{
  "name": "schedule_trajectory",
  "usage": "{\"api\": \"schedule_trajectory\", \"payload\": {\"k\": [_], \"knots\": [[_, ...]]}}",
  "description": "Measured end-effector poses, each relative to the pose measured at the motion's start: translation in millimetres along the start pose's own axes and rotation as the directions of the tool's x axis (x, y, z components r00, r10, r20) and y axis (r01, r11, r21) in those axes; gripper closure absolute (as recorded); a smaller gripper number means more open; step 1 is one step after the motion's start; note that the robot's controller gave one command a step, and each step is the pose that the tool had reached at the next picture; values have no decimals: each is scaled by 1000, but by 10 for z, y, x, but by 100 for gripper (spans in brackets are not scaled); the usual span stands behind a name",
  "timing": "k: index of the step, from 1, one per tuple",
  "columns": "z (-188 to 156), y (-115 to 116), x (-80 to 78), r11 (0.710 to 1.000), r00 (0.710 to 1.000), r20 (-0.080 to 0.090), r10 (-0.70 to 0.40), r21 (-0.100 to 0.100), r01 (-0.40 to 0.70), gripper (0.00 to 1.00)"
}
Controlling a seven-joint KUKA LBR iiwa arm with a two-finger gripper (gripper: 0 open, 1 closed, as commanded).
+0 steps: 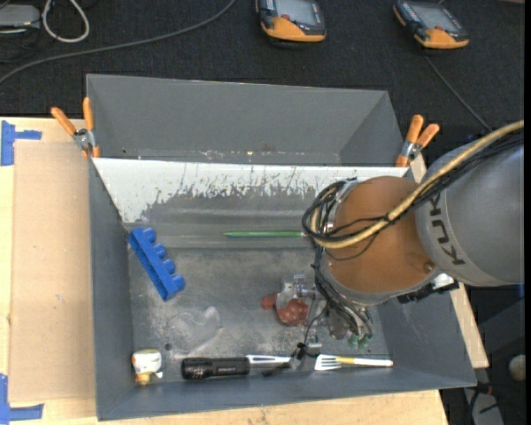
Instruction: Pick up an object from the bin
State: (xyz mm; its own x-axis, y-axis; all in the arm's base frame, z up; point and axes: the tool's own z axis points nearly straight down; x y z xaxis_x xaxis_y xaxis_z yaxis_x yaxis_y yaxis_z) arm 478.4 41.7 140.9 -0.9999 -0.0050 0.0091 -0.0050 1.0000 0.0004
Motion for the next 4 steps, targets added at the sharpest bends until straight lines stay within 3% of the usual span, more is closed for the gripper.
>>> {"api": "schedule_trajectory", "payload": {"k": [1,2,3,4], "knots": [[-23,-3,-17,1000,1000,7,2,0,-2,0],[704,-104,1,989,988,18,-151,1,151,0],[73,-97,79,992,992,17,-126,1,126,0],[368,2,-60,983,983,13,-183,0,183,0]]}}
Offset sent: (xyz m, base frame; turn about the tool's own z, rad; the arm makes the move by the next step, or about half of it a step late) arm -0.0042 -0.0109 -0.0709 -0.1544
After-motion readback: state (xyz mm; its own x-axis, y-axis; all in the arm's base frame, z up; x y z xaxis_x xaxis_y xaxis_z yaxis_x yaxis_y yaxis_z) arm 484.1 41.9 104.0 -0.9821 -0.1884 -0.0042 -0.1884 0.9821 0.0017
